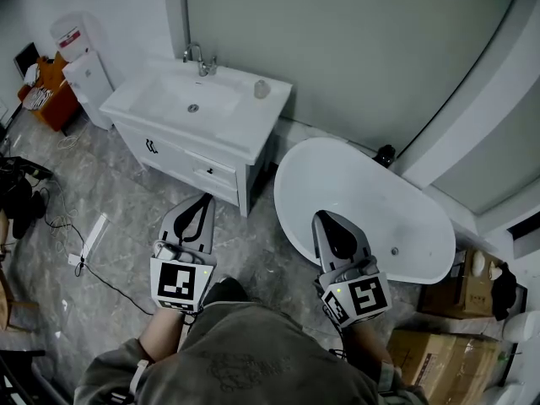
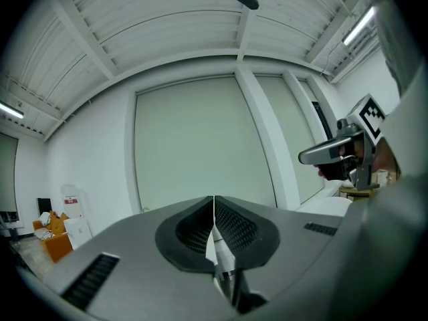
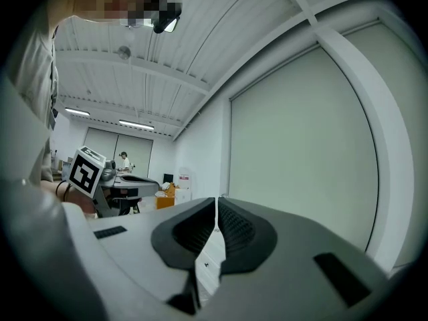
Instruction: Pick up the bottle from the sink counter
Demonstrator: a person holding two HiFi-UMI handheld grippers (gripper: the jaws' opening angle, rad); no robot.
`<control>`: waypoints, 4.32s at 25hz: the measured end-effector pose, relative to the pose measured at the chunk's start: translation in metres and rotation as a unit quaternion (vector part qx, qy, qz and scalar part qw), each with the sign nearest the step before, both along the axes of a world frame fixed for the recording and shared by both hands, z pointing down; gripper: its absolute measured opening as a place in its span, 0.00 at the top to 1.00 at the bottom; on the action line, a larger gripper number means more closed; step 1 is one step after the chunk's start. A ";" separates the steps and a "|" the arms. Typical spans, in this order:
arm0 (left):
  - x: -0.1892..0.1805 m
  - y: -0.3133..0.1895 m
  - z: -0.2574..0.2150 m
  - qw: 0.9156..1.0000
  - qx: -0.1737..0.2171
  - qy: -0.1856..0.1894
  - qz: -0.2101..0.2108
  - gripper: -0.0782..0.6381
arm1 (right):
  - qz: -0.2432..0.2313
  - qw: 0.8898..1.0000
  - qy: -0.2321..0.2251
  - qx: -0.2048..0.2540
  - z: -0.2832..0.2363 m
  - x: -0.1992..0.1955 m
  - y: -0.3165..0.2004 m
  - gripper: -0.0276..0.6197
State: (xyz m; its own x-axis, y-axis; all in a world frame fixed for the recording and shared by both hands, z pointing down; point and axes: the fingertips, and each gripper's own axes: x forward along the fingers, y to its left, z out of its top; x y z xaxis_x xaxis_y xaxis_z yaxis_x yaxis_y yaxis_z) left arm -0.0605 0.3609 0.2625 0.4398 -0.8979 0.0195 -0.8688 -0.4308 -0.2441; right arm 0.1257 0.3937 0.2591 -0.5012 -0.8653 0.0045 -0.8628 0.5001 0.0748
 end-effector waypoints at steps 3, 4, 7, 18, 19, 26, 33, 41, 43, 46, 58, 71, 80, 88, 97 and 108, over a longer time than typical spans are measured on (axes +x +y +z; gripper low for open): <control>0.003 -0.005 0.001 1.000 0.003 0.000 -0.006 0.86 | -0.005 1.000 -0.001 0.003 0.003 0.003 -0.007 0.91; 0.004 -0.006 0.003 1.000 0.003 0.000 -0.007 0.86 | -0.006 1.000 -0.002 0.003 0.004 0.003 -0.009 0.91; 0.005 -0.011 0.012 1.000 0.003 -0.003 -0.010 0.86 | -0.011 1.000 -0.006 0.005 0.012 0.002 -0.014 0.91; 0.019 -0.047 0.026 1.000 0.011 -0.006 0.007 0.86 | -0.007 1.000 -0.013 0.010 0.027 0.005 -0.045 0.91; 0.020 -0.050 0.026 1.000 0.012 -0.007 0.009 0.86 | -0.005 1.000 -0.013 0.009 0.028 0.006 -0.048 0.91; 0.026 -0.081 0.027 1.000 0.007 -0.008 0.025 0.86 | 0.003 1.000 -0.018 -0.005 0.034 0.008 -0.083 0.91; 0.010 -0.132 0.041 1.000 -0.009 -0.006 0.026 0.86 | 0.010 1.000 -0.016 -0.018 0.042 -0.001 -0.134 0.91; -0.013 -0.215 0.046 0.999 -0.028 -0.010 0.031 0.86 | 0.014 0.999 -0.015 -0.041 0.047 -0.023 -0.220 0.90; -0.020 -0.240 0.046 0.999 -0.033 -0.011 0.032 0.86 | 0.014 0.999 -0.013 -0.048 0.046 -0.031 -0.246 0.91; -0.026 -0.276 0.046 0.998 -0.042 -0.013 0.038 0.86 | 0.014 0.998 -0.003 -0.057 0.039 -0.042 -0.280 0.91; -0.044 -0.436 0.040 0.995 -0.053 -0.018 0.077 0.86 | 0.036 0.997 0.011 -0.071 0.032 -0.070 -0.434 0.90; -0.069 -0.548 0.044 0.993 -0.063 -0.022 0.098 0.86 | 0.065 0.994 0.026 -0.083 0.030 -0.083 -0.535 0.91; -0.078 -0.559 0.047 0.994 -0.068 -0.013 0.087 0.86 | 0.073 0.993 0.029 -0.088 0.029 -0.077 -0.552 0.90; -0.068 -0.558 0.047 0.994 -0.071 -0.017 0.076 0.86 | 0.047 0.994 0.032 -0.090 0.032 -0.070 -0.560 0.91; -0.046 -0.550 0.052 0.993 -0.093 -0.007 0.074 0.86 | 0.027 0.995 0.019 -0.096 0.042 -0.057 -0.567 0.90; 0.001 -0.555 0.058 0.987 -0.094 -0.014 0.129 0.61 | 0.039 0.994 0.003 -0.100 0.053 -0.036 -0.576 0.91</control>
State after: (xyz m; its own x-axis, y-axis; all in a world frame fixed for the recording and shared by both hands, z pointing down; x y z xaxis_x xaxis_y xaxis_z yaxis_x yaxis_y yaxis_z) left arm -0.0591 -0.1945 0.3201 0.6506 -0.7353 0.1900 -0.7181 -0.6770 -0.1610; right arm 0.0897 -0.1819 0.3116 -0.4312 -0.8835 0.1832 -0.8998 0.4361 -0.0148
